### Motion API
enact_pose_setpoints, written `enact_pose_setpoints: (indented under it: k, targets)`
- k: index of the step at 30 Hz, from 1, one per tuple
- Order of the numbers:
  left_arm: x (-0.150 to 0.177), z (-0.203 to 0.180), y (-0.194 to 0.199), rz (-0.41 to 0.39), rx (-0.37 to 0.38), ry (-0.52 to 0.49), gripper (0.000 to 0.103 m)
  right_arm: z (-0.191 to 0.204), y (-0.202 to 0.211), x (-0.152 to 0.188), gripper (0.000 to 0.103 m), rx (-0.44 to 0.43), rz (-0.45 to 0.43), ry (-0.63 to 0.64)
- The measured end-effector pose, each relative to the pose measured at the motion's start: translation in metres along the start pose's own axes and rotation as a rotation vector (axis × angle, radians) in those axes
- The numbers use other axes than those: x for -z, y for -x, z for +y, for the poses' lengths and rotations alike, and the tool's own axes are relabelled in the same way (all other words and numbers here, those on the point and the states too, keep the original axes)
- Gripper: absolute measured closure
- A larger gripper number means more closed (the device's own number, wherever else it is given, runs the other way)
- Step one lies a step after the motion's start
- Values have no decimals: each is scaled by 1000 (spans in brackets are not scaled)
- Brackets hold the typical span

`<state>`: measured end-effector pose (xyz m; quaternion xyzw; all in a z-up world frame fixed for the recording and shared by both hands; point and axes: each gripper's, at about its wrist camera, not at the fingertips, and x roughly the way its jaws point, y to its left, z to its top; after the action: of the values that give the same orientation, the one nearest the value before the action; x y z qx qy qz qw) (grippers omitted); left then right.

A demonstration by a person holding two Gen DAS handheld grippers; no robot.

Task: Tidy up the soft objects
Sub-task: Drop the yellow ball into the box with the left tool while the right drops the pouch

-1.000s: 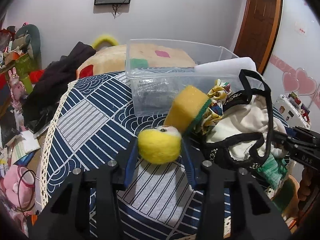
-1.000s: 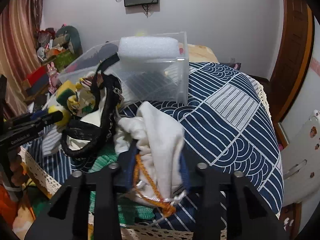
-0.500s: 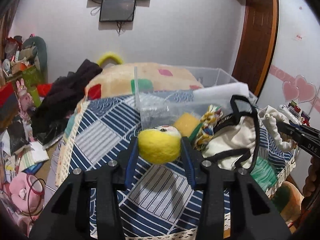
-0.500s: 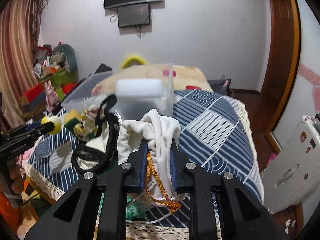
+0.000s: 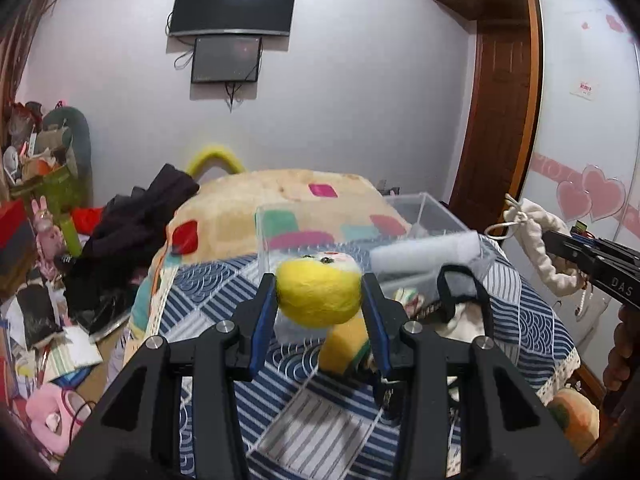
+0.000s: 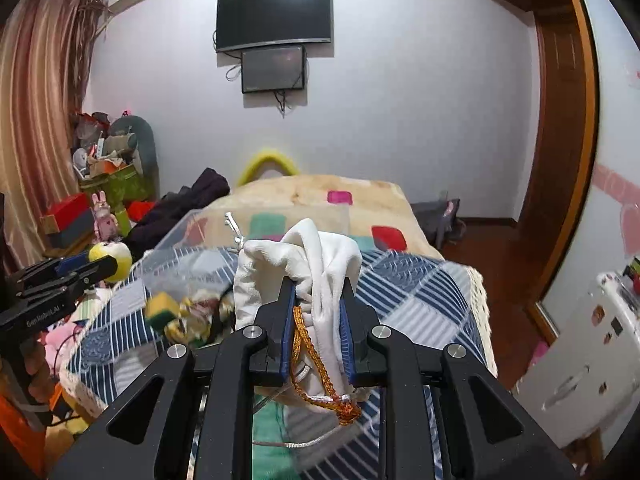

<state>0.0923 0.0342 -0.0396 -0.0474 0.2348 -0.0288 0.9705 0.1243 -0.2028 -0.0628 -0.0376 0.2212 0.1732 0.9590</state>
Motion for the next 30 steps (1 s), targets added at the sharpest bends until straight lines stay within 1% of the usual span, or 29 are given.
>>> enact_pose_setpoints:
  k: [4,8,15,20,24,27,30]
  targets:
    - [-13,-2,-6,-17,-8,-11,61,7,-10,-13,85,-7,-18,11]
    - [-26,0,-17,-20,1,-7,61,16,-22,-24,85,-16,-30,22]
    - [-36,3,-42,9,-8,-16,61,28,-41,-33,85,-37,-22,51]
    - [-37,8,-63,55,-12,-6,61,37,-57,-35,85,-49,8,89]
    - [-35,11,-82,95,-15,-2,61,46,-74,-37,85,-51,50,122]
    - [-33,10,-94,116,-22,-15,61,53,-87,-36,85,-58,92,149]
    - [-31,9,-104,134,-26,-26,61,59,-99,-32,85,-46,144,193]
